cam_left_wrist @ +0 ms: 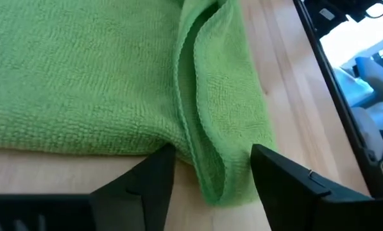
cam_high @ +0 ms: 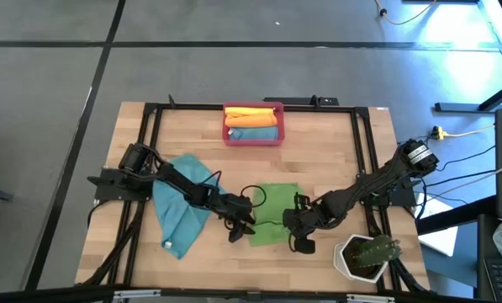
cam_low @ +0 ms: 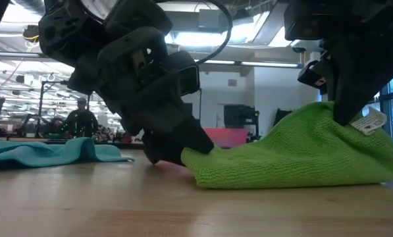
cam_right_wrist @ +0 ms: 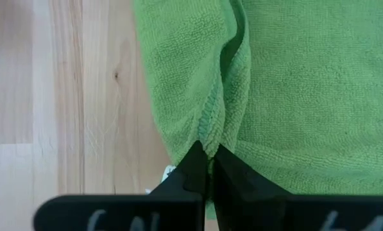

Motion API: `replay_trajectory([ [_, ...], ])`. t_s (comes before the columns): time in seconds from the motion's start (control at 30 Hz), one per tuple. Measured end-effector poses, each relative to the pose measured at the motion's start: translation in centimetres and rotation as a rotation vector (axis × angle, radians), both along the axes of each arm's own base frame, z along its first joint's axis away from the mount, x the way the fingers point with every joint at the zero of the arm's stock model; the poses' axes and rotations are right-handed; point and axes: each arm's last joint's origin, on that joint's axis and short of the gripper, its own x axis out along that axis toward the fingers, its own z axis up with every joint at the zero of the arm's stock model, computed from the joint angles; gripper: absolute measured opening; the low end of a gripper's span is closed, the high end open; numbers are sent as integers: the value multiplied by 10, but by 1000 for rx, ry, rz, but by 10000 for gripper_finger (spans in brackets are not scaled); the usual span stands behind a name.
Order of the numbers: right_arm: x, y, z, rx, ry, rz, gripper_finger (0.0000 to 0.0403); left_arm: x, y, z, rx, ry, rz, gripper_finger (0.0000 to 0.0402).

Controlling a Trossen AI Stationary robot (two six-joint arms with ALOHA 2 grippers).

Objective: Roll microfiber towels into tight, uniform cylinder then place into a basket
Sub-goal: Fold the green microfiber towel

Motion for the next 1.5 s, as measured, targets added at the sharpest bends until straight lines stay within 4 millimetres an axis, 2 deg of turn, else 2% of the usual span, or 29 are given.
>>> replay_trajectory([
  [0.27,0,0,0,-1,1,0,11,-2,-2,0,-32,31,-67,146],
  [0.6,0,0,0,2,2,-7,12,-3,-3,1,-52,45,-115,57],
  [0.77,0,0,0,1,1,-8,12,-8,-3,8,-42,73,-143,6],
  [1.13,0,0,0,-9,-1,11,12,-21,4,65,94,-32,-109,1],
  [1.5,5,-3,5,-134,-85,-25,12,-31,10,98,248,-144,-74,0],
])
